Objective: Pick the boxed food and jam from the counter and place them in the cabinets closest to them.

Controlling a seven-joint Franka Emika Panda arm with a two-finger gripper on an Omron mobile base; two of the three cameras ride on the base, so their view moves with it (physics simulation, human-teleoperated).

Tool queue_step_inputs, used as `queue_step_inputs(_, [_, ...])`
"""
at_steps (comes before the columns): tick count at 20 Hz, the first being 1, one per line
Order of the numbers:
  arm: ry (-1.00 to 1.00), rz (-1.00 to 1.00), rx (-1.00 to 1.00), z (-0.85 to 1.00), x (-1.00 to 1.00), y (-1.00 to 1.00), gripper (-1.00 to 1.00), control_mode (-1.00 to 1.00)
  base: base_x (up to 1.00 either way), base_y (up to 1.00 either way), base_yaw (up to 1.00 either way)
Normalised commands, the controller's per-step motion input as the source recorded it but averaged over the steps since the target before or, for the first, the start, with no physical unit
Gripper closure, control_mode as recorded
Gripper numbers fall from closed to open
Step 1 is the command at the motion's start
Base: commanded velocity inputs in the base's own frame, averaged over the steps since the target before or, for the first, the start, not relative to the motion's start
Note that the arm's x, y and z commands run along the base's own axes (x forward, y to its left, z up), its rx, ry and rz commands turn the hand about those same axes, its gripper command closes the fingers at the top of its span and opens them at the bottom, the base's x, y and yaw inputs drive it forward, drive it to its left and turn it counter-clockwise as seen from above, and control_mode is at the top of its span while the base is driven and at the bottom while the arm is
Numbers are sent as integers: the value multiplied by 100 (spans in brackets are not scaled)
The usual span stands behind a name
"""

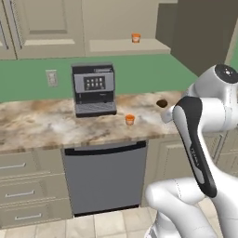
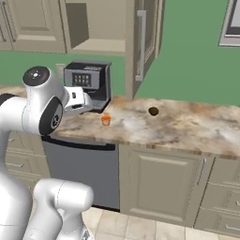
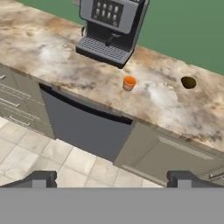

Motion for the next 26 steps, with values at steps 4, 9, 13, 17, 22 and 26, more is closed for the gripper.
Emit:
queue_step_inputs(4, [0,0,0,0,0,0,-100,100,40,16,-5])
queue_step_inputs(9, [0,0,0,0,0,0,-100,100,41,20,-5])
queue_step_inputs(13, [0,0,0,0,0,0,-100,100,39,31,-5])
queue_step_inputs(17, [0,0,0,0,0,0,-100,100,35,41,-3])
queue_step_inputs(22, [0,0,0,0,0,0,-100,100,35,44,-1])
queue_step_inputs(26, [0,0,0,0,0,0,-100,100,40,18,-3])
